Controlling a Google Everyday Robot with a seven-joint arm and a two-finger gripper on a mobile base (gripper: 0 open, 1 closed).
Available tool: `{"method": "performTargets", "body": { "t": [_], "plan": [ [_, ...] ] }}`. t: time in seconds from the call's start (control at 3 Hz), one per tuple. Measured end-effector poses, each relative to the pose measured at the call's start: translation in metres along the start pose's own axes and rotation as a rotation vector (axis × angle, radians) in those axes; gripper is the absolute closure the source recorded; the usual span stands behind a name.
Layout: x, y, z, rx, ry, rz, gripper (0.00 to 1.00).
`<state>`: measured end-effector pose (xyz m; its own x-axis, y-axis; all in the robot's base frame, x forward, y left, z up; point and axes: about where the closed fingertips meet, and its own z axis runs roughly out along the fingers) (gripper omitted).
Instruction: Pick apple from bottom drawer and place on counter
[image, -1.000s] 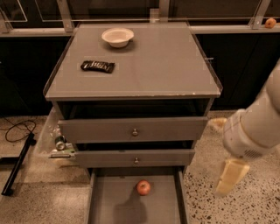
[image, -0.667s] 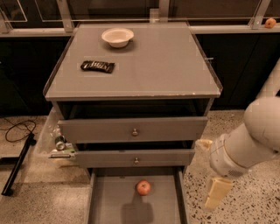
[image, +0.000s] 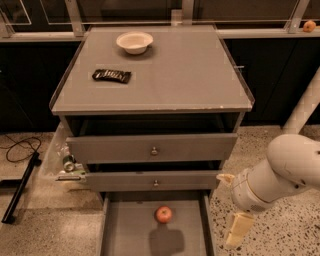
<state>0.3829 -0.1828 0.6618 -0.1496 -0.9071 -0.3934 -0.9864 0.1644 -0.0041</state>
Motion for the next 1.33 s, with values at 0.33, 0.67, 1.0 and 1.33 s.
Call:
{"method": "performTargets", "body": {
  "t": [0.33,0.67,1.0,1.33],
  "plan": [
    [0.008,-0.009,0.019,-0.009,-0.034,0.028,0.00],
    [0.026,-0.035,0.059,-0.016,-0.106,0.050,0.00],
    [0.047,-0.056,0.111,-0.044,-0.172,0.063,0.00],
    [0.062,-0.060,0.168,-0.095,-0.256,0.066,0.00]
  ]
}}
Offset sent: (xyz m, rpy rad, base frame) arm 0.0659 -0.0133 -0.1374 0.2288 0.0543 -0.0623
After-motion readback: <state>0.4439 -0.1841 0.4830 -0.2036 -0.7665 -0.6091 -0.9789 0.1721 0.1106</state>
